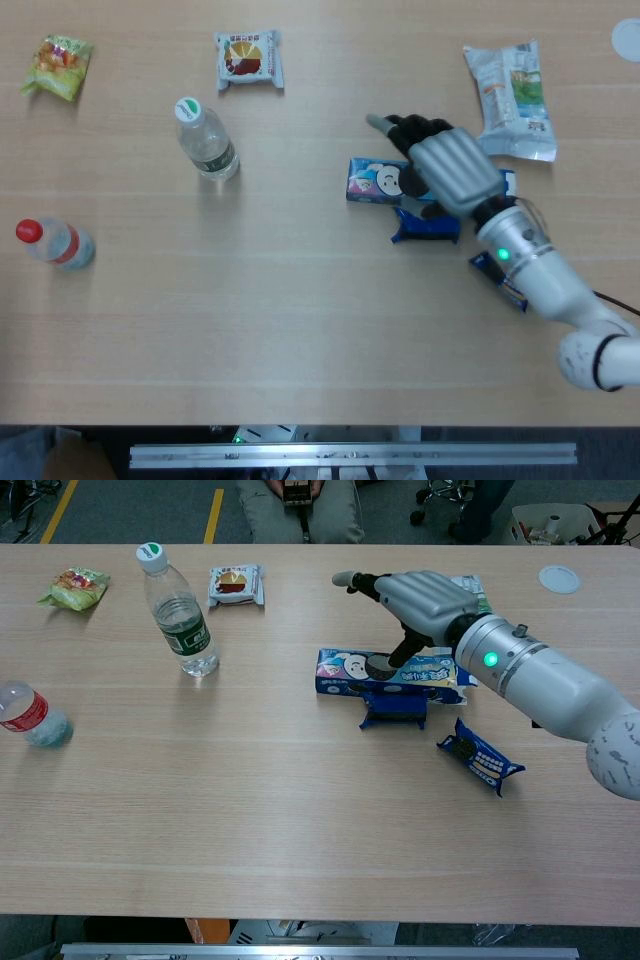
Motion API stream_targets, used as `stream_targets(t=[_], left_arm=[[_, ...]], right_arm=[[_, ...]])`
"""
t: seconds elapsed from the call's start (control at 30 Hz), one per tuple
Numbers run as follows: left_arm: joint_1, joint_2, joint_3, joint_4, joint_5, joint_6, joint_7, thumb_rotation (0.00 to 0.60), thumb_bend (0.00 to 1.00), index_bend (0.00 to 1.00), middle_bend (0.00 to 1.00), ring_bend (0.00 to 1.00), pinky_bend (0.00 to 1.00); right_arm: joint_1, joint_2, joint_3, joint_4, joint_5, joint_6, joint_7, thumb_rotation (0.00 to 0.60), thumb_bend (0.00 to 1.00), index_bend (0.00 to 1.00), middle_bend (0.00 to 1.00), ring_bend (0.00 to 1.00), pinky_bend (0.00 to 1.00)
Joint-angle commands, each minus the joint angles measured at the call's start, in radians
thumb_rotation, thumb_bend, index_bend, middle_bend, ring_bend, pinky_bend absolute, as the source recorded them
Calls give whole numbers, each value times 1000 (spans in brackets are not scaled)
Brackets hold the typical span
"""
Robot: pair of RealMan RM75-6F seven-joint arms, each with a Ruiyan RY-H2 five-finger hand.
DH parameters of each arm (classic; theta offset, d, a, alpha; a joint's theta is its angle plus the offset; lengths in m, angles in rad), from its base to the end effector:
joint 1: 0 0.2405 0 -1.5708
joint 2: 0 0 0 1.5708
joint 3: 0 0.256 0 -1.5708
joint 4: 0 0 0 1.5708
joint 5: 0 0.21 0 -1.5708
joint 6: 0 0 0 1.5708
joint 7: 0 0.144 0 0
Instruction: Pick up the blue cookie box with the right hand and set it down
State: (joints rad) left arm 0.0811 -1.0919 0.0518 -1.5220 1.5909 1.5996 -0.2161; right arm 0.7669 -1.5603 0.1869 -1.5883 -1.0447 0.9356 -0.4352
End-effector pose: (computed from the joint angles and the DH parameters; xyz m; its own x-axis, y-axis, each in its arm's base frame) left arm -0.3414 0.1058 0.1728 0.3027 0.0519 0.9517 0.9503 0.0600 -0.3055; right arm -0.1180 -0.3270 -0.0289 0.4324 -0.3183 0.8436 -0.8618 -0.4209 0.2829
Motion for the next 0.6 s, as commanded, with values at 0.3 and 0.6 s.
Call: stream_targets(t=[0.3, 0.6], left_arm=[[-25, -1, -14, -4, 11, -11, 5, 600, 263, 163, 133, 100, 74], [-43, -7, -19, -20, 35, -7, 46, 600, 263, 163, 133, 100, 74]], right_arm=[[-296, 280, -127, -176, -192, 347, 162, 600, 227, 101, 216, 155, 255], [-500, 343, -202, -102, -275, 543, 320, 600, 228, 148, 248, 169, 256]])
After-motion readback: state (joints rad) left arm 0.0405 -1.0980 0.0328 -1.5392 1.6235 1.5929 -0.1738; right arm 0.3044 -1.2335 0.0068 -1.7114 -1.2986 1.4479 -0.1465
